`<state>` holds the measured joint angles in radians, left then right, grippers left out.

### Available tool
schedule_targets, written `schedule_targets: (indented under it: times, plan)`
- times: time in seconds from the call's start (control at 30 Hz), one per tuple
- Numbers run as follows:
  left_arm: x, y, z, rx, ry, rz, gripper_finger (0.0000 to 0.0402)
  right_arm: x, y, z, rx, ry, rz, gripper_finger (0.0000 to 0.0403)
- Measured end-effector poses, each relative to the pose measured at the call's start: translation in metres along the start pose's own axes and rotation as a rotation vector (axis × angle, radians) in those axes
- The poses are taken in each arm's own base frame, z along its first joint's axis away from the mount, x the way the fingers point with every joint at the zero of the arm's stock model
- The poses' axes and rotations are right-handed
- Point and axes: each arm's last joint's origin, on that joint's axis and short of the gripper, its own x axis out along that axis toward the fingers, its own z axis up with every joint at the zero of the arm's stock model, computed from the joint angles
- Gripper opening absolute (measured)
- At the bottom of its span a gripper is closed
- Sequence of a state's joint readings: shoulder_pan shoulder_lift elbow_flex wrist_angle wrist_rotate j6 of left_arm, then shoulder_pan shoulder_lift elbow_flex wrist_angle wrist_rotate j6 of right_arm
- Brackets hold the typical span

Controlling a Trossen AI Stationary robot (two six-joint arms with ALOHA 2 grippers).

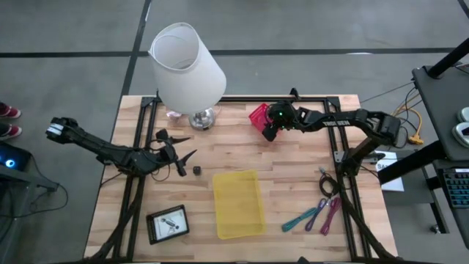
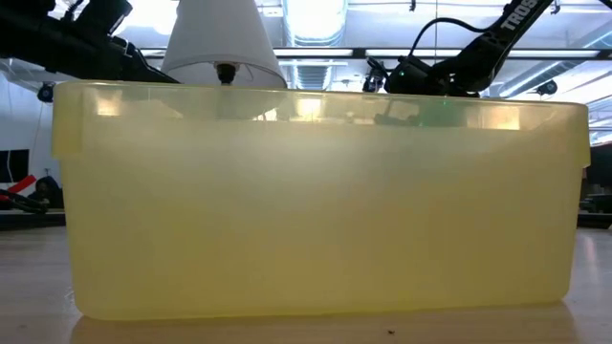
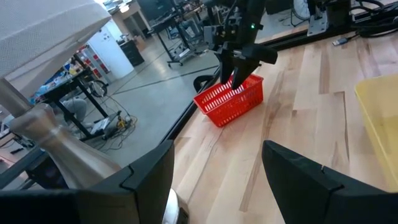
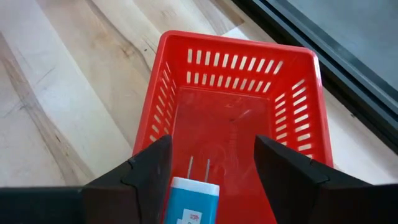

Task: Pick and place items into bin
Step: Put the black charger adapter into the red bin

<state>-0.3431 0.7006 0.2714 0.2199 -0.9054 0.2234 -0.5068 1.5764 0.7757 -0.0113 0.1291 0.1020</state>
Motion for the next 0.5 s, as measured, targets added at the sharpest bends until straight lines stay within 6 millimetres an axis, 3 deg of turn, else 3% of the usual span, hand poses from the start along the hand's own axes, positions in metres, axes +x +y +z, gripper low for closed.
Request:
schedule_targets:
  times: [0.13, 0.3, 0.5]
  plan:
    - [0.001, -0.002, -0.001, 0.015, 0.011, -0.003, 0.0226, -0.001, 0.001, 0.001, 0.002, -0.005, 0.025, 0.0214]
    - [0.004, -0.006, -0.004, 0.040, 0.030, -0.007, 0.0226, -0.007, 0.009, 0.009, -0.037, -0.068, 0.206, 0.0214]
    - [0.007, -0.009, -0.003, 0.053, 0.040, -0.009, 0.0226, -0.015, 0.034, 0.020, -0.250, -0.245, 0.325, 0.0214]
